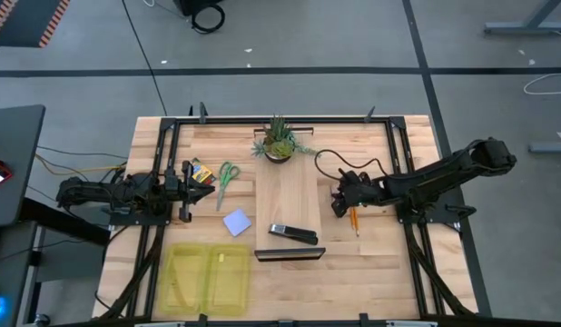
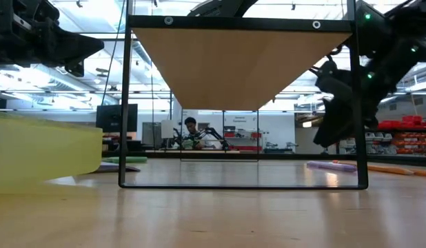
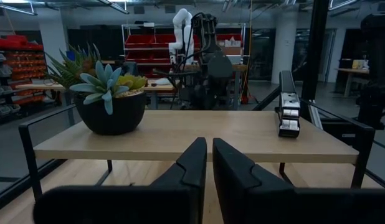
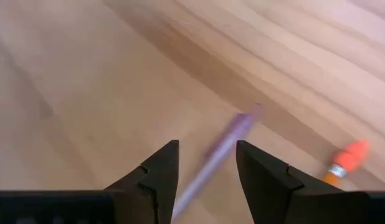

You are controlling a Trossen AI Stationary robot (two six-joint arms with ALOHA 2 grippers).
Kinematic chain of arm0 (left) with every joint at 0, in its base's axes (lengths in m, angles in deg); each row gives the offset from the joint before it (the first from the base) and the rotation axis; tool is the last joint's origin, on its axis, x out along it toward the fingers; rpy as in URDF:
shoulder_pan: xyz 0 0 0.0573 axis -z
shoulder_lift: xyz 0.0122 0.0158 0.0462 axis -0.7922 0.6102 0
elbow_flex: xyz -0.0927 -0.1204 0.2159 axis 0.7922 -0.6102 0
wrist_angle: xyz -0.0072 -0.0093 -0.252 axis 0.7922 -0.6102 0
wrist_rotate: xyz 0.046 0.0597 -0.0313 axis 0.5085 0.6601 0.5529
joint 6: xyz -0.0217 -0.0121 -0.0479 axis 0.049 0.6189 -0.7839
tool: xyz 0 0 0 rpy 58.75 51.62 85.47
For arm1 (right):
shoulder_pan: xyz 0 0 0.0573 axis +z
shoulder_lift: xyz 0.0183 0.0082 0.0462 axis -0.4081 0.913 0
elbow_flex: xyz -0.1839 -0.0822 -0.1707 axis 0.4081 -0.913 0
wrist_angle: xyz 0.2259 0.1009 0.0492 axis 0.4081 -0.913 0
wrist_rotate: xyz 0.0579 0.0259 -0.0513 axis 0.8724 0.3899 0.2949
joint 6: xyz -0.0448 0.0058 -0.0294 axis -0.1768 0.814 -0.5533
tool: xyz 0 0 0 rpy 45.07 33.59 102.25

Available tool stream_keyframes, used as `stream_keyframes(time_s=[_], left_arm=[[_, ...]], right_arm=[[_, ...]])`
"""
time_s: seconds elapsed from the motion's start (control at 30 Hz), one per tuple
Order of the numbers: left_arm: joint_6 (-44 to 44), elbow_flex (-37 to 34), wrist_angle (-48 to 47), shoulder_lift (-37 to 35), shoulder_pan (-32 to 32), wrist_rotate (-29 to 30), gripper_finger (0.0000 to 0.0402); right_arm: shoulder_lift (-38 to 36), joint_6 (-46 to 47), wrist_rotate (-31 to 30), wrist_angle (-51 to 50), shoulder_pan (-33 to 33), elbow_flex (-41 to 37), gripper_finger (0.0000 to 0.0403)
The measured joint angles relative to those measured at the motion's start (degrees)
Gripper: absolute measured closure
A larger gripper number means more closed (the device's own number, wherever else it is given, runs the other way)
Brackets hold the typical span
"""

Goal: Pack school essentials
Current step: Put the pen into the supply box

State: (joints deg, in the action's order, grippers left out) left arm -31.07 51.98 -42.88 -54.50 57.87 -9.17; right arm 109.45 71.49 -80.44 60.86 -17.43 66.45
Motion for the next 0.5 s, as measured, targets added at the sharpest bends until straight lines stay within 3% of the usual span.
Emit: stream_keyframes(time_s=[0.5], left_arm=[[0.0, 0.0, -0.1, 0.0, 0.0, 0.0, 0.0368]], right_arm=[[5.6, -7.5, -1.1, 1.2, 0.0, 0.1, 0.0223]])
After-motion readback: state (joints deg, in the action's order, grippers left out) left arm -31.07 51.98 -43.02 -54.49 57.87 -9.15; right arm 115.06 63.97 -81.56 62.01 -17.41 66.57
